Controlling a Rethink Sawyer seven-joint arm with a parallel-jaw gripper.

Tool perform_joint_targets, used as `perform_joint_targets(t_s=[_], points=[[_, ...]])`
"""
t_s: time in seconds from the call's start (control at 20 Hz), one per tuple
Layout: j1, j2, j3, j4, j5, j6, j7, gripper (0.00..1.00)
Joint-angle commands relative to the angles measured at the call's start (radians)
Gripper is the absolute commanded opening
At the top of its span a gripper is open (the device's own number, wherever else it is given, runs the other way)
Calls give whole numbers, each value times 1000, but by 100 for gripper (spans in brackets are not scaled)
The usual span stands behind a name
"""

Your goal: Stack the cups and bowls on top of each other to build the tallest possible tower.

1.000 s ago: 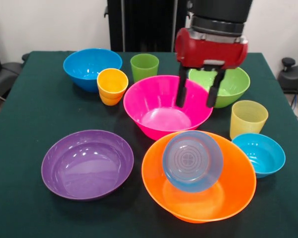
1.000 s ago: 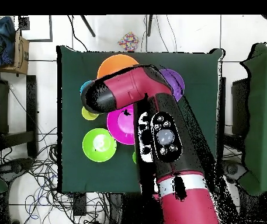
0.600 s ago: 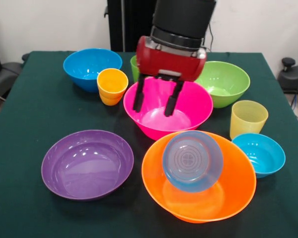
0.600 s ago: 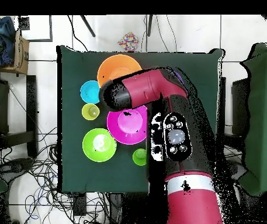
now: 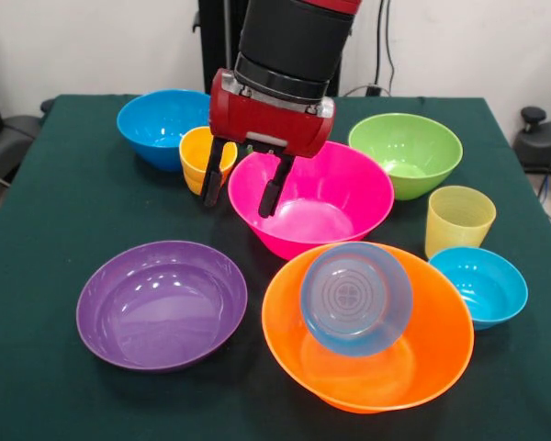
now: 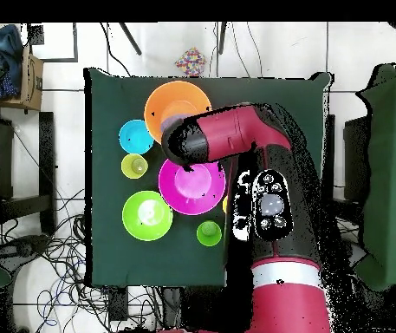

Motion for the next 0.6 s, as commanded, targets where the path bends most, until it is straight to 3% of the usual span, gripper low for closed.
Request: perform_joint_targets(t_s=[0.05, 0.3, 0.6], points=[[34, 24, 12, -34, 32, 85, 74, 100], [18, 7, 61, -53, 79, 168, -57, 100], [28, 0, 73, -93, 111, 240, -102, 100]])
